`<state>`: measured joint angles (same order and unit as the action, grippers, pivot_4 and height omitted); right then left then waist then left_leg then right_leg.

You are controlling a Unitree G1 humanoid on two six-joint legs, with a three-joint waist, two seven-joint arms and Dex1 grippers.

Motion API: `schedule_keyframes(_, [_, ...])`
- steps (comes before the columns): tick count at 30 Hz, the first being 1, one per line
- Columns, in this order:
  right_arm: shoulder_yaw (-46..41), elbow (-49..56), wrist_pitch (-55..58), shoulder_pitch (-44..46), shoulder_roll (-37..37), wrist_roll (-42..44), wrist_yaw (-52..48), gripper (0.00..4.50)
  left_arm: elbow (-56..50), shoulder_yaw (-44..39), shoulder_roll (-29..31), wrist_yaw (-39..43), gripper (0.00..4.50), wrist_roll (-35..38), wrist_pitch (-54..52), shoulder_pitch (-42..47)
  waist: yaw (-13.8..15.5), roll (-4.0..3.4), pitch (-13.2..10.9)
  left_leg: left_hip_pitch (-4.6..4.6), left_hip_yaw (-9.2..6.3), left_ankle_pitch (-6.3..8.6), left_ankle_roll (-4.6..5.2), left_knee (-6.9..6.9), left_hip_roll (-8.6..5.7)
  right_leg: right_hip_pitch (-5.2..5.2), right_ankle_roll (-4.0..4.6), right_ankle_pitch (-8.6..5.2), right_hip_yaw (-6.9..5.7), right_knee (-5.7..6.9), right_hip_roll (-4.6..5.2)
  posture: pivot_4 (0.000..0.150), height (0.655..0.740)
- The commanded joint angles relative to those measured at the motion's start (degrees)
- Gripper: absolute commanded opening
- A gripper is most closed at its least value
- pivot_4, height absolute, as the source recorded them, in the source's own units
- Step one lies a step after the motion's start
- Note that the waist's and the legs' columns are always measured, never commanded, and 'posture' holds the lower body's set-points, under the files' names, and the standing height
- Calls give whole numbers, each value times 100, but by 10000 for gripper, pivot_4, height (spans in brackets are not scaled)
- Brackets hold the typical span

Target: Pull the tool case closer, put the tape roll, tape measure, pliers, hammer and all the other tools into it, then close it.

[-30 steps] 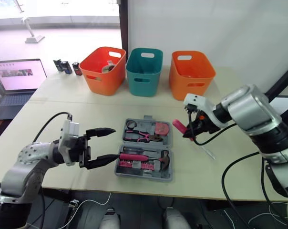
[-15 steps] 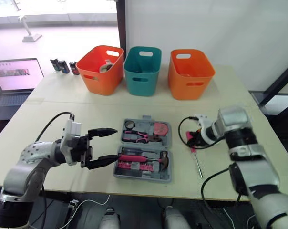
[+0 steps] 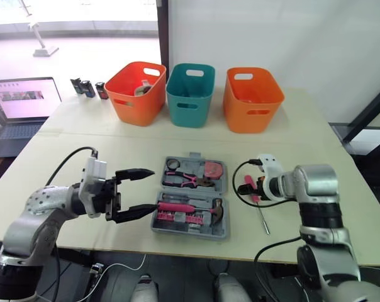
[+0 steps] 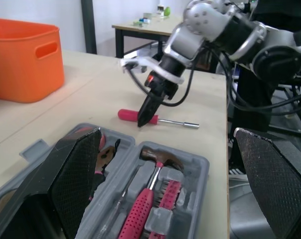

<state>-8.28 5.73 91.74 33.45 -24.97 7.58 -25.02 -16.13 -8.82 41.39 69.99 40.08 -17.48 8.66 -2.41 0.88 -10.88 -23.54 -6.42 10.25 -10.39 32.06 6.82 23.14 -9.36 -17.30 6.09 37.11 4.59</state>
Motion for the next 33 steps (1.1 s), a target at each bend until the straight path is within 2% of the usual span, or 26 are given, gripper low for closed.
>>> schedule_keyframes(1, [340, 1980, -1089, -1499, -714, 7, -56, 44631, -214, -177, 45, -23, 45000, 130, -10, -46, 49, 4, 3, -8, 0, 0, 0, -3, 0, 0, -5, -4, -5, -1, 1, 1500, 7400])
schedule_keyframes(3, [28, 2581, -1789, -2274, -366, 192, -42, 44631, -216, -189, 48, -31, 45000, 137, -15, -73, 39, 6, 3, -10, 1, 9, 12, -2, 0, 0, -5, -17, -10, -4, 1, 1500, 7400])
schedule_keyframes(5, [-340, 2937, -2025, -2712, 246, 379, 124, 44631, -197, -214, 62, -7, 45000, 141, -22, -93, -73, 2, 1, -8, 2, 12, 18, -1, 1, 2, -2, -21, -13, 0, 0, 1500, 7400])
schedule_keyframes(6, [-259, 3062, -2548, -3064, 386, 299, 213, 44631, -194, -220, 67, 1, 45000, 145, -35, -95, -108, 0, 1, -7, 2, 11, 18, 3, 1, 4, 0, -20, -10, 1, 0, 1500, 7400])
schedule_keyframes(10, [-77, 2834, -3829, -3779, 921, 19, 704, 44631, -185, -229, 71, 9, 45000, 162, -71, -73, -103, 8, 1, -4, 3, 0, -1, 13, 1, -10, 39, -24, -8, -2, 0, 1500, 7400])
schedule_keyframes(13, [-113, 2410, -4462, -3784, 1345, -11, 1056, 44631, -181, -232, 64, 23, 45000, 169, -72, -89, -116, 8, 2, 0, 3, -11, -8, 23, 1, -14, 53, -16, -5, -3, 0, 1500, 7400])
schedule_keyframes(18, [-76, 1411, -5313, -3454, 1488, -131, 1352, 44631, -153, -223, 67, 74, 45000, 164, -66, -95, -117, 7, 1, 1, 3, -11, -7, 5, 1, -12, 48, -20, -5, -3, 0, 1500, 7400])
schedule_keyframes(21, [-12, 868, -5562, -3278, 1467, -219, 1480, 44631, -94, -217, 75, 125, 45000, 140, -45, -53, -114, 7, 1, 1, 3, -11, -6, 1, 1, -11, 45, -21, -5, -1, -1, 1500, 7400])
schedule_keyframes(27, [88, 526, -5761, -3334, 1434, -218, 1500, 44631, -30, -242, 88, 175, 45000, 117, -8, -9, -95, 9, 2, 2, 3, -11, -6, 8, 1, -17, 46, -20, -5, -2, -1, 1500, 7400])
schedule_keyframes(30, [70, 411, -5816, -3273, 1437, -185, 1533, 36339, -17, -245, 94, 190, 45000, 101, 8, -22, -99, 9, 2, 5, 3, -11, -6, 8, 1, -19, 46, -20, -5, -1, -1, 1500, 7400])
schedule_keyframes(33, [65, 364, -5829, -3244, 1428, -176, 1561, 21234, -9, -244, 96, 197, 45000, 89, 18, -23, -98, 9, 2, 6, 3, -11, -6, 7, 1, -19, 46, -20, -5, -1, -1, 1500, 7400])
